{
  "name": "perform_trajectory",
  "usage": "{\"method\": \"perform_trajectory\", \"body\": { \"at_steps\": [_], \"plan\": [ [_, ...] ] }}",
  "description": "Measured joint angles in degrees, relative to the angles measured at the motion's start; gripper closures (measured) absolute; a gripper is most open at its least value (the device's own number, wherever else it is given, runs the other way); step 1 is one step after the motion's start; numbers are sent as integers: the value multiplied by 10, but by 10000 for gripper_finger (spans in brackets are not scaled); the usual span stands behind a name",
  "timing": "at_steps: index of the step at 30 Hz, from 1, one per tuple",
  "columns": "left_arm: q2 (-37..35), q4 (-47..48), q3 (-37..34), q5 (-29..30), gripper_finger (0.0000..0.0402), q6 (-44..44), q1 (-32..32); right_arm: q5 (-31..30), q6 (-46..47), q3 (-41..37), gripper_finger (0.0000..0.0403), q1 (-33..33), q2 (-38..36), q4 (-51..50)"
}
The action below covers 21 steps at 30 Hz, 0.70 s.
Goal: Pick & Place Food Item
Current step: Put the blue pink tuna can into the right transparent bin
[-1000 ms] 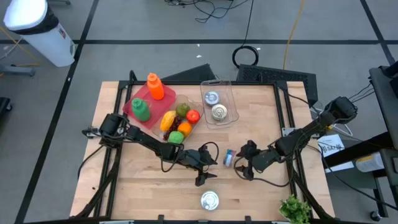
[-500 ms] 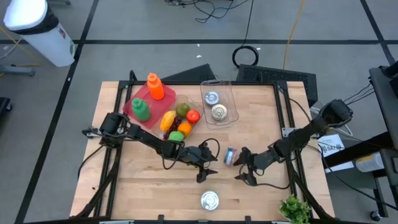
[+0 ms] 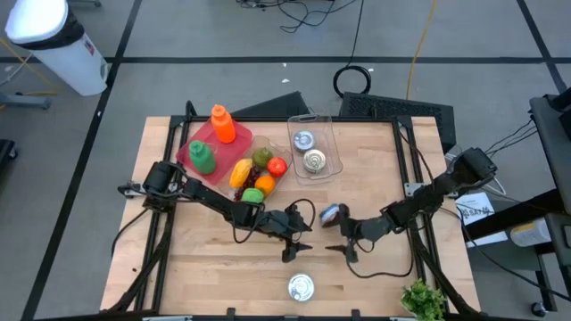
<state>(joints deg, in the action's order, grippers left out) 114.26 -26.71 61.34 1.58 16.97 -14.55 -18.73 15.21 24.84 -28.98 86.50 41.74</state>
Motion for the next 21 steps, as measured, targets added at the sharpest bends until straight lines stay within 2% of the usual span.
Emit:
{"method": "perform_trajectory", "body": {
  "at_steps": [3, 6, 8, 11, 13, 15, 18, 21],
  "plan": [
    [0, 2, 0, 0, 101, 0, 0, -30, -47, 0, 78, 1, 0, 37],
    [0, 7, 0, 0, 101, 0, 0, -22, -90, 0, 78, -6, -4, 81],
    [0, 14, 0, 0, 101, -1, 0, -27, -128, 0, 78, -15, -24, 88],
    [0, 19, 0, 0, 101, -1, 0, -78, -199, 0, 78, -28, -77, 65],
    [0, 20, 0, 0, 101, -1, 0, -121, -258, 0, 78, -36, -129, 20],
    [0, 22, 0, 0, 101, -1, 0, -161, -280, 1, 79, -42, -184, -41],
    [0, 25, 0, 0, 101, -3, 0, -168, -223, 6, 88, -20, -262, -186],
    [0, 31, 0, 0, 101, -5, 1, -143, -139, 14, 107, 14, -301, -336]
  ]
}}
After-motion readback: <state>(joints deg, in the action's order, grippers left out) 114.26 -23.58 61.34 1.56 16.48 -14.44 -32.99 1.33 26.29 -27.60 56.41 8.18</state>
